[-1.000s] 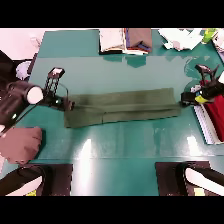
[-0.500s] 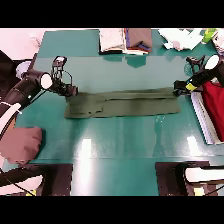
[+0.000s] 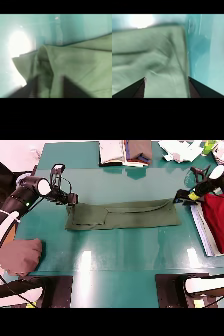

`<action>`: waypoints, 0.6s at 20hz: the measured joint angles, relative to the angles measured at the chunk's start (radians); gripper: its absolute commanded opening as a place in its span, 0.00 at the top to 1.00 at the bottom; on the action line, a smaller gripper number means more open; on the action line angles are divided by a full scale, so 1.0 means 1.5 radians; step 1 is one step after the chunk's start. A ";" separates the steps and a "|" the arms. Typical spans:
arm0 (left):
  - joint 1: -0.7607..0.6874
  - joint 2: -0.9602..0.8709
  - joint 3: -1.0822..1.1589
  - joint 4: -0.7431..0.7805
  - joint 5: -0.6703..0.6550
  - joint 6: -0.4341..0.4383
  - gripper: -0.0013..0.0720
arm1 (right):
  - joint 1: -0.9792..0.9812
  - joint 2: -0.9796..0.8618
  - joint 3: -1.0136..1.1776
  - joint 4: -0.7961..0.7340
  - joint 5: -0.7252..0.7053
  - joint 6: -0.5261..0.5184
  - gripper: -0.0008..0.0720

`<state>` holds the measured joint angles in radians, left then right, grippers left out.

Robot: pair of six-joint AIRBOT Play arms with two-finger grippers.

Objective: Fold the shirts.

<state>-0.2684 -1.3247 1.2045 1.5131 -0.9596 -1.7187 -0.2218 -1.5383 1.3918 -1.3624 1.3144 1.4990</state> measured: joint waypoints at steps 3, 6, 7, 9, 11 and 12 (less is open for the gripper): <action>-0.010 -0.001 0.003 -0.024 -0.003 0.003 0.93 | -0.032 0.001 -0.057 0.004 -0.010 -0.006 0.16; -0.034 -0.003 0.003 -0.043 0.006 0.008 0.94 | -0.042 0.001 -0.100 0.021 -0.036 -0.015 0.17; -0.044 -0.003 0.003 -0.046 0.012 0.009 0.94 | -0.045 0.001 -0.113 0.032 -0.047 -0.019 0.17; -0.063 -0.003 0.003 -0.051 0.020 0.010 0.94 | -0.045 0.001 -0.131 0.049 -0.065 -0.025 0.23; -0.079 -0.003 0.003 -0.055 0.026 0.010 0.94 | -0.038 0.001 -0.140 0.058 -0.077 -0.031 0.40; -0.085 -0.003 0.003 -0.055 0.028 0.009 0.94 | -0.032 0.001 -0.144 0.063 -0.083 -0.034 0.50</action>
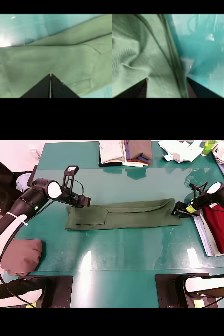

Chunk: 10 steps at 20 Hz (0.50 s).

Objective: Fold the shirts.

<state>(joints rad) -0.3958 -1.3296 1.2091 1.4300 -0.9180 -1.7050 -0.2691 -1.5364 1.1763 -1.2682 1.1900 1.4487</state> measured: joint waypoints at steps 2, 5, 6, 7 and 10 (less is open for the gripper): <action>-0.008 0.000 0.000 -0.007 0.005 -0.005 0.94 | 0.011 -0.001 -0.004 0.001 -0.011 -0.006 0.93; -0.014 0.000 0.000 -0.022 0.009 -0.009 0.94 | 0.023 0.002 -0.007 0.003 -0.017 -0.014 0.97; -0.015 0.000 0.000 -0.030 0.009 -0.009 0.94 | 0.025 0.007 -0.007 0.003 -0.017 -0.016 0.97; -0.015 0.000 0.000 -0.036 0.011 -0.010 0.94 | 0.026 0.017 -0.007 0.000 -0.017 -0.018 0.97; -0.017 -0.001 0.000 -0.068 0.022 -0.010 0.94 | 0.029 0.065 -0.007 -0.014 -0.005 -0.021 0.97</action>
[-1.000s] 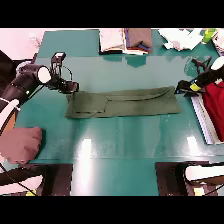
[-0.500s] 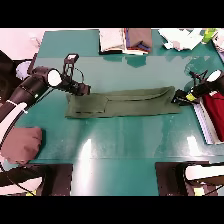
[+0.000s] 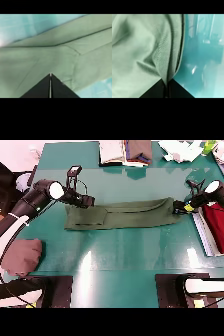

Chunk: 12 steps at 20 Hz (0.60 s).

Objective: Fold the shirts.

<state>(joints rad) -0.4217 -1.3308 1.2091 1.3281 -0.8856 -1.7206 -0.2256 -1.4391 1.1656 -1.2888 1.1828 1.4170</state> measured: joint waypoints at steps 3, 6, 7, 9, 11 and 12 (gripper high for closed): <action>-0.014 -0.015 0.004 -0.021 0.019 0.001 0.94 | 0.004 0.064 0.000 -0.006 0.025 -0.001 0.97; -0.047 -0.066 0.030 -0.040 0.035 0.008 0.94 | 0.022 0.129 0.017 -0.008 0.057 0.013 0.97; -0.061 -0.089 0.046 -0.048 0.036 0.013 0.94 | 0.034 0.147 0.027 -0.008 0.067 0.019 0.97; -0.092 -0.144 0.089 -0.060 0.040 0.022 0.94 | 0.062 0.179 0.055 -0.006 0.080 0.039 0.97; -0.122 -0.198 0.137 -0.069 0.038 0.030 0.94 | 0.092 0.200 0.092 0.011 0.090 0.056 0.97; -0.136 -0.223 0.158 -0.071 0.035 0.034 0.94 | 0.107 0.207 0.112 0.024 0.095 0.063 0.97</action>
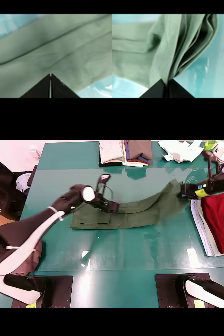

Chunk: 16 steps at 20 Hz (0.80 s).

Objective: Fold the shirts.

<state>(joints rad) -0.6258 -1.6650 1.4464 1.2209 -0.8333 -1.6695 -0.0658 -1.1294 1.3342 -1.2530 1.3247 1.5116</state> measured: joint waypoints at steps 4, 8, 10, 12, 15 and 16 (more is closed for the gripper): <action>-0.033 -0.069 0.050 -0.016 -0.010 0.013 0.94 | 0.058 0.008 0.076 0.045 0.010 0.024 0.97; -0.043 -0.098 0.065 -0.032 -0.013 0.027 0.94 | 0.123 -0.017 0.143 0.064 0.012 0.048 0.97; -0.045 -0.103 0.068 -0.035 -0.017 0.031 0.94 | 0.156 -0.036 0.171 0.067 0.012 0.057 0.97; -0.042 -0.104 0.072 -0.034 -0.027 0.033 0.94 | 0.185 -0.056 0.196 0.070 0.008 0.068 0.97; -0.016 -0.080 0.077 -0.018 -0.046 0.031 0.94 | 0.229 -0.083 0.222 0.072 -0.004 0.082 0.97; -0.002 -0.062 0.078 -0.005 -0.054 0.028 0.94 | 0.245 -0.092 0.226 0.072 -0.014 0.086 0.97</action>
<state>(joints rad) -0.6289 -1.7576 1.5631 1.2133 -0.9142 -1.6276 0.3016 -1.2671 1.6733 -1.1446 1.3041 1.6402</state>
